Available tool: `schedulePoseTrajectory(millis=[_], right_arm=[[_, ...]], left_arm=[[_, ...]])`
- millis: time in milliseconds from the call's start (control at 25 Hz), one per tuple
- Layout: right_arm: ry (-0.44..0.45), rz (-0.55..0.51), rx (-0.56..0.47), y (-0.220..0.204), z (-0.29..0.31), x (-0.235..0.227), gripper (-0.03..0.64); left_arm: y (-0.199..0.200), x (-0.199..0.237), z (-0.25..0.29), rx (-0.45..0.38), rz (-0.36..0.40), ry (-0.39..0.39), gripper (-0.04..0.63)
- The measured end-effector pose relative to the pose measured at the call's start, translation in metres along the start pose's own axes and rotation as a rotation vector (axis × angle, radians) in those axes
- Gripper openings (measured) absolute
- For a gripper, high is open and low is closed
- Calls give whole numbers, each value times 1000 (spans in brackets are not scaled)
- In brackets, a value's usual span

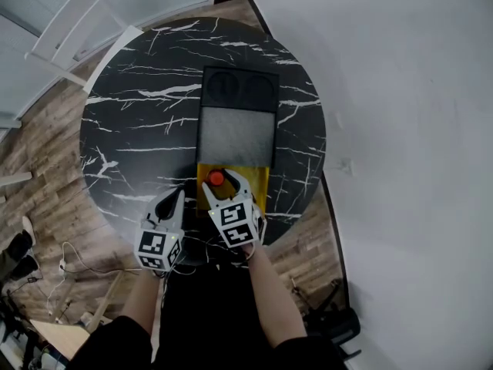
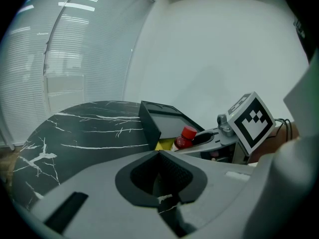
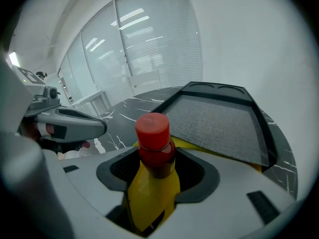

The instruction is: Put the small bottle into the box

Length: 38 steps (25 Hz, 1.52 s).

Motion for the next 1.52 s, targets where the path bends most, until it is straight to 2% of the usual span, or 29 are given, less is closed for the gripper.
schedulePoseTrajectory(millis=[440, 720, 1200, 1520], right_arm=[[6, -12, 72, -8, 5, 5, 221], [10, -7, 14, -4, -9, 7, 255], [9, 24, -49, -14, -47, 14, 255], [4, 72, -112, -29, -83, 14, 217]], left_arm=[[-2, -3, -11, -3, -4, 13, -2], [0, -8, -20, -16, 0, 22, -2], [5, -36, -40, -49, 25, 25, -2], [3, -63, -58, -78, 48, 33, -2]])
Point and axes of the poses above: the fingertips, and each gripper's own axes: z forward along the fingers, x to its left, y out of its top, the point moved 4 cm from there along -z, backward along the fingers, and after that the axes turned 11 degrees about x, right-handed, at the moved point
